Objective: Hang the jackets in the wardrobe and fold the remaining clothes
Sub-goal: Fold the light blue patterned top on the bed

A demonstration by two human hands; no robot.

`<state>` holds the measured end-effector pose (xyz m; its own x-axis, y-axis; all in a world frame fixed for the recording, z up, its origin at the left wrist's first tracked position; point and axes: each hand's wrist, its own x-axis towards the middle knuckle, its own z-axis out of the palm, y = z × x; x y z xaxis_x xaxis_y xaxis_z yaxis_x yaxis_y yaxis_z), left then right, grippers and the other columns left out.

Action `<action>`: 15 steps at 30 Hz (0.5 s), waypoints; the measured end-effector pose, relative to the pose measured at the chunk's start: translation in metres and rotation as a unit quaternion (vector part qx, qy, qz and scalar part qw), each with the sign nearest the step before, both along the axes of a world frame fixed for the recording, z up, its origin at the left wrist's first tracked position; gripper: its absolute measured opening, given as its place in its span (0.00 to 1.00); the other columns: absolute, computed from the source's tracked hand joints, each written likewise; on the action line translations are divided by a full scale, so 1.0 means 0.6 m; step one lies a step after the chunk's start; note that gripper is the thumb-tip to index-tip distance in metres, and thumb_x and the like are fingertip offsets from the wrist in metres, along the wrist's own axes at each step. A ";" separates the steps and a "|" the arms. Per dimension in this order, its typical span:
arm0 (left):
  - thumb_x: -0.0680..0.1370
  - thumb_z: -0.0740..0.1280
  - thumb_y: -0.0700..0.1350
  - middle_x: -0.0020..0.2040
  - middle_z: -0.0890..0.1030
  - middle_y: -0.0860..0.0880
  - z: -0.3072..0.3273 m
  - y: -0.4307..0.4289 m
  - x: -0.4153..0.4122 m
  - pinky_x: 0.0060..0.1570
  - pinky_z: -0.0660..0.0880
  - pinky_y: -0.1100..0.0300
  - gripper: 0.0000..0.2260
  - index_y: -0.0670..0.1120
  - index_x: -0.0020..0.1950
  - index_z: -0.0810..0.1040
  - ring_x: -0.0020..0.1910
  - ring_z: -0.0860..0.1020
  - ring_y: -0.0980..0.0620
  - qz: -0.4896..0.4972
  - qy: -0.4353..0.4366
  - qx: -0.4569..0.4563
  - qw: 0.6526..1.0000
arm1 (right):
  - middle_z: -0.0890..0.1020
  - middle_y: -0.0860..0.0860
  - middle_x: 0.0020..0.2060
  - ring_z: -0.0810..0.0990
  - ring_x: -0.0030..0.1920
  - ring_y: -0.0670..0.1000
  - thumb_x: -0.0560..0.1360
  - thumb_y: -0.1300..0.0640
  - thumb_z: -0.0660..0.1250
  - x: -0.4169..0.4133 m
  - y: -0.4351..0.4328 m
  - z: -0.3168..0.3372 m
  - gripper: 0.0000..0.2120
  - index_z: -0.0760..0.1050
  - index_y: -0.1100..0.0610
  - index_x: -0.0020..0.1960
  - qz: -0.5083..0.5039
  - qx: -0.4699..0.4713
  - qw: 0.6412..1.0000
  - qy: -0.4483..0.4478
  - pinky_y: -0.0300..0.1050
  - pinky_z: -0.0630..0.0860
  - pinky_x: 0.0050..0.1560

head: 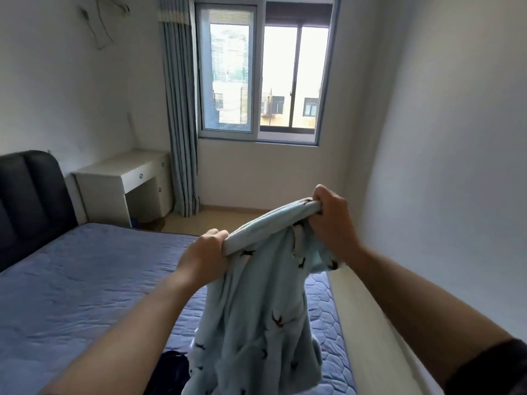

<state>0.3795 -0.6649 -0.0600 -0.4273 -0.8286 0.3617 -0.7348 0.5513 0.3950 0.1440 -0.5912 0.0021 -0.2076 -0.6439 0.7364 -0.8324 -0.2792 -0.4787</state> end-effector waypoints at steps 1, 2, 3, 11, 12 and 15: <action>0.73 0.64 0.40 0.39 0.73 0.49 -0.010 -0.011 0.012 0.37 0.67 0.56 0.04 0.47 0.40 0.70 0.40 0.73 0.45 0.038 0.004 0.011 0.999 | 0.69 0.48 0.29 0.67 0.33 0.53 0.63 0.59 0.60 -0.016 -0.001 0.008 0.04 0.65 0.56 0.36 -0.027 0.001 0.999 -0.021 0.49 0.65 0.34; 0.73 0.63 0.38 0.38 0.74 0.48 -0.020 -0.023 0.033 0.36 0.67 0.57 0.05 0.46 0.38 0.71 0.39 0.73 0.45 0.091 0.012 0.025 0.995 | 0.71 0.50 0.30 0.69 0.33 0.53 0.65 0.61 0.60 -0.039 0.000 0.016 0.03 0.66 0.57 0.37 -0.064 -0.004 0.996 -0.055 0.47 0.65 0.35; 0.72 0.62 0.36 0.36 0.76 0.47 -0.032 -0.036 0.060 0.36 0.68 0.57 0.07 0.46 0.36 0.71 0.38 0.75 0.45 0.142 0.025 0.035 0.989 | 0.72 0.51 0.31 0.71 0.35 0.54 0.66 0.63 0.61 -0.067 0.006 0.025 0.04 0.66 0.57 0.38 -0.106 -0.014 0.990 -0.094 0.47 0.66 0.36; 0.71 0.68 0.40 0.36 0.78 0.56 -0.025 -0.065 -0.027 0.38 0.71 0.63 0.08 0.54 0.39 0.76 0.36 0.76 0.56 -0.044 0.023 0.087 0.995 | 0.72 0.52 0.33 0.69 0.36 0.51 0.69 0.70 0.58 -0.071 -0.010 0.083 0.07 0.67 0.58 0.40 -0.116 -0.012 0.988 -0.105 0.42 0.61 0.34; 0.71 0.68 0.41 0.37 0.78 0.58 -0.027 -0.060 -0.057 0.38 0.72 0.63 0.08 0.55 0.41 0.76 0.35 0.77 0.58 -0.077 0.033 0.090 0.992 | 0.71 0.51 0.32 0.68 0.36 0.51 0.69 0.70 0.58 -0.064 -0.014 0.082 0.08 0.66 0.58 0.39 -0.105 -0.011 0.989 -0.104 0.43 0.61 0.34; 0.70 0.71 0.46 0.42 0.79 0.60 -0.038 -0.045 -0.135 0.42 0.75 0.61 0.09 0.57 0.46 0.75 0.37 0.77 0.58 -0.158 0.086 0.125 0.976 | 0.68 0.47 0.29 0.66 0.34 0.48 0.68 0.71 0.58 -0.054 -0.021 0.079 0.09 0.65 0.58 0.37 -0.081 -0.003 0.991 -0.106 0.42 0.63 0.34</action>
